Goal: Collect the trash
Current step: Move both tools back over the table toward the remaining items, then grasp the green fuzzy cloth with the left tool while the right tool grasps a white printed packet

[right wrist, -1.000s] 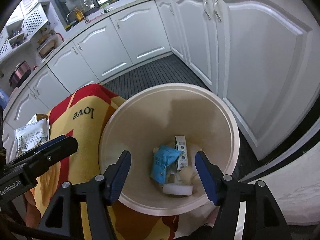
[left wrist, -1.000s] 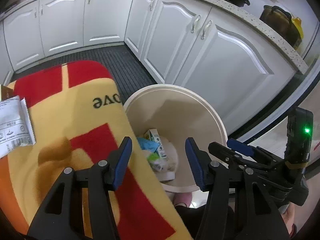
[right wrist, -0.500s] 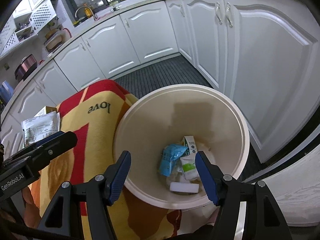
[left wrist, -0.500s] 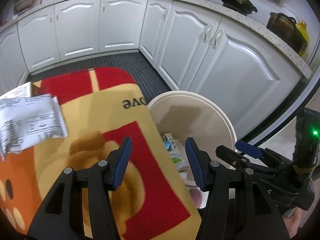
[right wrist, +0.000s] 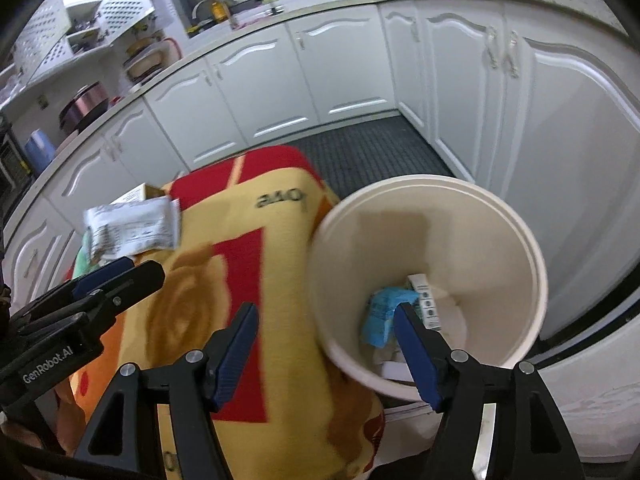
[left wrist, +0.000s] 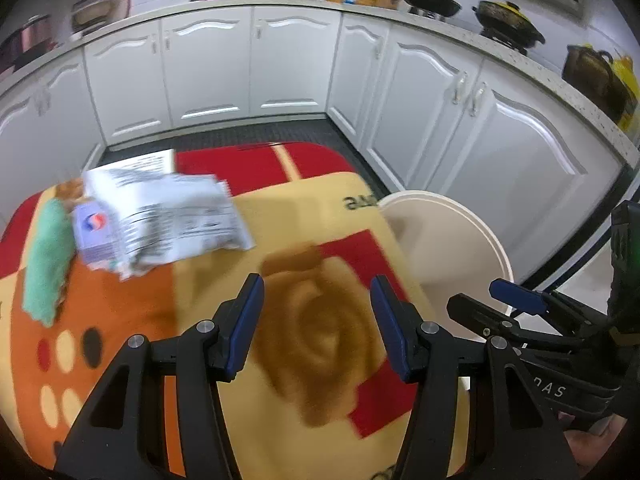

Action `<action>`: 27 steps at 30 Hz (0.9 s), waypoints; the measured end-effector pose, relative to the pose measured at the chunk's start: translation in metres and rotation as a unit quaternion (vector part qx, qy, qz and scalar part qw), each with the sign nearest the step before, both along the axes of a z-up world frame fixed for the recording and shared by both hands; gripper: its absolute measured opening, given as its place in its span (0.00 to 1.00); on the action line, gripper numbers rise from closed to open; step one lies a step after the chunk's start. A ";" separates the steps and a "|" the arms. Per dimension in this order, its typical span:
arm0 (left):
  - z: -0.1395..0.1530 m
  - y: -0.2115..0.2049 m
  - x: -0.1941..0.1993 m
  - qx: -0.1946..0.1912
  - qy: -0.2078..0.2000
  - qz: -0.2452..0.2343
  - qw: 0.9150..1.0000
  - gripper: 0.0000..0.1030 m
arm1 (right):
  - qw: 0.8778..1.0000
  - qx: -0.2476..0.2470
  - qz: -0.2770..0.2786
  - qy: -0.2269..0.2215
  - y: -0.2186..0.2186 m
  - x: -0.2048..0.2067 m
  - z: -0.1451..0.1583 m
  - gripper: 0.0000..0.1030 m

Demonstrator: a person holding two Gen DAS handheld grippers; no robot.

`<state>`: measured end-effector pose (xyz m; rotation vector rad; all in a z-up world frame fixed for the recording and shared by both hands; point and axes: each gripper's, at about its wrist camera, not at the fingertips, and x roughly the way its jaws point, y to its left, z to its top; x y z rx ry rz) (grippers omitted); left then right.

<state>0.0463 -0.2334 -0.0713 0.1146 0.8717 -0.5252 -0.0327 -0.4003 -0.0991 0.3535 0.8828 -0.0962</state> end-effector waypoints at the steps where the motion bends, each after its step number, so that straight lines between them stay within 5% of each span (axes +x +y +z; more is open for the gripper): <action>1: 0.001 0.008 0.000 -0.002 0.000 0.005 1.000 0.52 | 1.000 -0.001 0.007 0.000 0.007 0.003 0.001 0.66; 14: 0.006 0.136 0.020 -0.008 0.005 0.094 0.996 0.54 | 0.997 0.002 0.078 0.001 0.078 0.028 0.007 0.72; 27: -0.022 0.215 0.106 -0.014 0.050 0.198 0.979 0.58 | 0.992 -0.002 0.127 0.002 0.122 0.072 0.015 0.74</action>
